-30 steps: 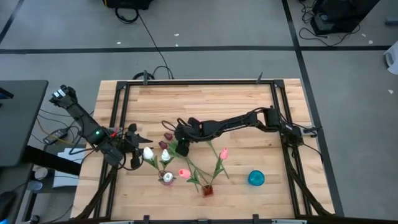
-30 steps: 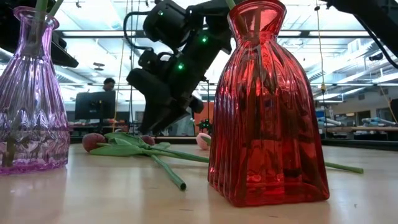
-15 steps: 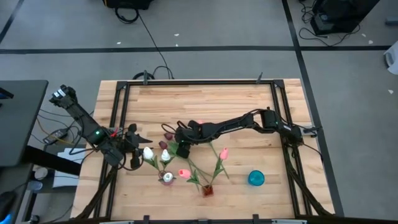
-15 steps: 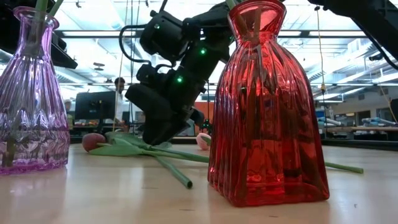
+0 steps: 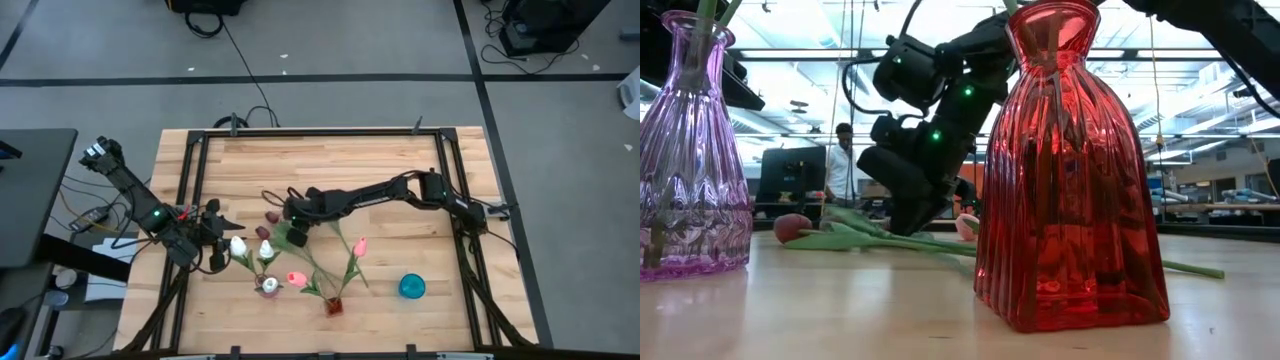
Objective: Sort flowers into vase by color
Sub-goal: Put the right red flower into the blue vase
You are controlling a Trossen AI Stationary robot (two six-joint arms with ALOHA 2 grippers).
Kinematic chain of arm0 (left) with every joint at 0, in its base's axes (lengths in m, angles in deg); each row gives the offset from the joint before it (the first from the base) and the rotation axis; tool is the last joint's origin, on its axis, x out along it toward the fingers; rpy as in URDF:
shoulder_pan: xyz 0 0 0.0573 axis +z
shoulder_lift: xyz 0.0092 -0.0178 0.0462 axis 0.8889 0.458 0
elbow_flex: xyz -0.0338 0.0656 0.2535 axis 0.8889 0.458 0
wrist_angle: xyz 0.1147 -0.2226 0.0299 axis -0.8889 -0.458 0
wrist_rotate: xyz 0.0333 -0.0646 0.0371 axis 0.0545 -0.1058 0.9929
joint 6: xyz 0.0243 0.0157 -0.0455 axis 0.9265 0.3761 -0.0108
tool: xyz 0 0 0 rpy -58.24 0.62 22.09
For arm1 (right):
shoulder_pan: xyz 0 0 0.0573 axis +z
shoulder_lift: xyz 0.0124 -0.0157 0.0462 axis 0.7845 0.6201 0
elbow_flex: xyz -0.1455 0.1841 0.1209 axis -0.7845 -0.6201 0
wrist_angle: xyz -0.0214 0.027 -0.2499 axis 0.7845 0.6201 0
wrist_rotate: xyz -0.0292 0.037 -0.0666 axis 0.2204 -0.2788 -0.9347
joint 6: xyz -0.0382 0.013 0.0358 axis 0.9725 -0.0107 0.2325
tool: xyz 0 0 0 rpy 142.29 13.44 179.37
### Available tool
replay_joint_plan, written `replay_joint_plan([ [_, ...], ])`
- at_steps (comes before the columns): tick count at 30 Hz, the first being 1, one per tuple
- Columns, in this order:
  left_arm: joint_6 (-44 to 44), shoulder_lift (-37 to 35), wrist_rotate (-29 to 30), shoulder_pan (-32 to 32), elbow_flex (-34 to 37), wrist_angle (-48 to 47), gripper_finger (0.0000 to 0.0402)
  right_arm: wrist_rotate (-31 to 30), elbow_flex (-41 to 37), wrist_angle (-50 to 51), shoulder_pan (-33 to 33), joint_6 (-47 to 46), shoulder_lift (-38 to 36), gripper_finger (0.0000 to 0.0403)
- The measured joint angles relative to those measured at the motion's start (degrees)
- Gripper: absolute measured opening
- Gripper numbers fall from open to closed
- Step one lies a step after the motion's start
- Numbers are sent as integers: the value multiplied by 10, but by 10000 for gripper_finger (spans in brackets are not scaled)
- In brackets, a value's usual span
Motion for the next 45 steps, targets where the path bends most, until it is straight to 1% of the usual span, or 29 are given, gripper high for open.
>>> replay_joint_plan([
  [6, 0, 0, 0, 0, 0, 0, 142, 26, 0, 0, -27, 20, -1, 16],
  [7, 0, 0, 0, 0, 0, 0, 142, 28, 0, 1, -28, 26, -4, 11],
  [17, 0, 0, 4, 0, 0, 2, 142, 12, 15, 1, -29, 60, -29, 5],
  [21, 0, 0, 4, 0, 0, 6, 142, -13, 15, 9, -29, 74, -59, 4],
  [23, 2, 0, 5, -2, 0, 6, 142, -15, 14, 9, -29, 81, -81, 4],
  [28, 34, -2, 23, -28, 6, 41, 142, -33, -13, 4, -22, 100, -154, 4],
  [32, 64, -8, 36, -46, 19, 83, 142, -44, -62, -30, -10, 116, -223, 4],
  [38, 117, -12, 42, -52, 23, 139, 142, -72, -155, -140, 15, 151, -345, 4],
  [45, 121, -12, 43, -52, 23, 144, 142, -124, -304, -258, 36, 181, -508, 4],
])
